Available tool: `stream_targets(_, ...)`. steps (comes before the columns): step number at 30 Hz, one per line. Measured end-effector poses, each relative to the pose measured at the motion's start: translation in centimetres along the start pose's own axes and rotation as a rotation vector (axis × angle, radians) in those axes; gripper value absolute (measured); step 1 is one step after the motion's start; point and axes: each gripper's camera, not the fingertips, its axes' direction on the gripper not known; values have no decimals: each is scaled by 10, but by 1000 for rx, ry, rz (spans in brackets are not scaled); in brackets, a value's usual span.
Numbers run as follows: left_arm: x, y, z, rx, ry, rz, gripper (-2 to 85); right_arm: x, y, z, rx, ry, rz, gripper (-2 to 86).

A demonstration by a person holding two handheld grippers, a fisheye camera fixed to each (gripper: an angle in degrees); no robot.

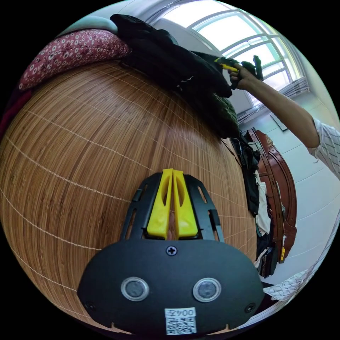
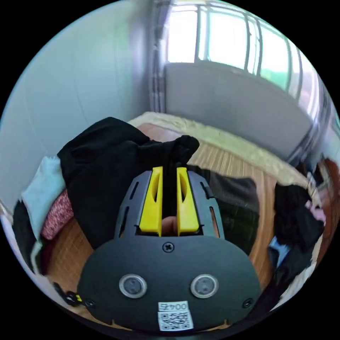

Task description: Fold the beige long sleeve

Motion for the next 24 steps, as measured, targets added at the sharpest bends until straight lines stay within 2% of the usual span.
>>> stream_targets(2,-4,-3,-1,1,6,-4,2,19,4,14,-99,-5,140,69)
stream_targets(5,-9,-8,-1,1,5,-4,2,28,30,-18,58,-43,206,52)
stream_targets(7,-17,-11,-1,0,16,-10,2,26,60,-50,150,-144,227,63)
stream_targets(10,-24,-15,0,1,18,-12,2,15,106,-68,159,-242,250,66)
stream_targets(14,-35,-20,4,2,21,-16,2,-32,128,-51,107,-277,79,54)
stream_targets(16,-42,-23,7,2,25,-17,3,-63,124,-3,-80,-168,-50,18)
stream_targets(17,-44,-24,8,2,25,-17,3,-65,125,5,-93,-165,-61,14)
stream_targets(20,-54,-27,13,2,24,-18,4,-50,128,-1,-92,-258,63,-2)
stream_targets(24,-72,-31,22,1,35,-29,4,-21,174,-80,86,-382,194,-6)
